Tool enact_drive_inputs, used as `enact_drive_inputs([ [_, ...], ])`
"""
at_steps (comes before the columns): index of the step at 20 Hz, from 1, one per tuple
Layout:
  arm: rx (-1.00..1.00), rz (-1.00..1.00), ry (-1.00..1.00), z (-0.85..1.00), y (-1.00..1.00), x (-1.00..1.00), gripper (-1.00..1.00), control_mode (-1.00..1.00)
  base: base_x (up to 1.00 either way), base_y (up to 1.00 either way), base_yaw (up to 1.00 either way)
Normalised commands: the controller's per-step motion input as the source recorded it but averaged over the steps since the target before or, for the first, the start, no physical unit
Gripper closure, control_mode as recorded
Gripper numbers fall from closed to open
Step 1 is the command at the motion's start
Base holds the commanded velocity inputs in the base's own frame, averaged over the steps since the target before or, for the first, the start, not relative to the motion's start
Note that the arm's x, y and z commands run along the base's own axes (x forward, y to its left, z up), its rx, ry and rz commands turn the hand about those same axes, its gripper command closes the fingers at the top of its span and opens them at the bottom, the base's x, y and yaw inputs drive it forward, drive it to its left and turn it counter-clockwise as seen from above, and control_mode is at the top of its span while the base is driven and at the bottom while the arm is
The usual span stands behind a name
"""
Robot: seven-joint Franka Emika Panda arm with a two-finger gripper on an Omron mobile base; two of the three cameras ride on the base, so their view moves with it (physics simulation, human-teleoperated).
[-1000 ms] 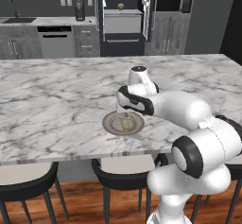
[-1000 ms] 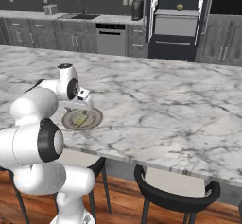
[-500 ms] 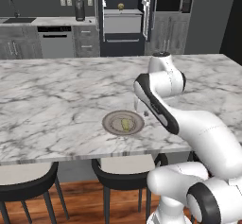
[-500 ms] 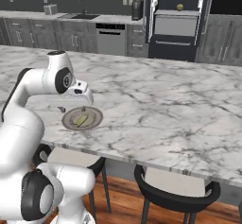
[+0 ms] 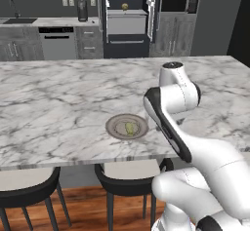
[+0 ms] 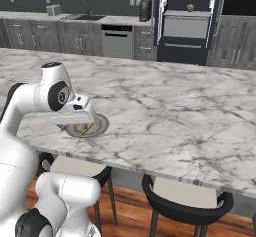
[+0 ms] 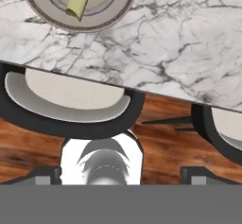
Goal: Retrieve the butter from the fridge and place it on a plate on the dining table. Then retrieve the butter knife by the fridge and place it near the plate.
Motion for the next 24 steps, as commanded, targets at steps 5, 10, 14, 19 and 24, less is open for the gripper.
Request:
enact_drive_inputs([
  [5,0.0,0.0,0.0,-0.3,-0.05,-0.44,-1.0,-1.0,0.0,0.0,0.0],
  [10,0.0,0.0,0.0,-0.11,-0.05,-0.28,-1.0,-1.0,0.0,0.0,0.0],
  [14,0.0,0.0,0.0,0.0,0.0,-0.03,-1.0,-1.0,0.0,0.0,0.0],
  [19,0.0,0.0,0.0,0.0,0.0,-0.12,-1.0,1.0,-0.14,0.0,0.0],
  [24,0.0,0.0,0.0,0.0,0.0,0.0,-1.0,1.0,-0.62,0.09,0.26],
])
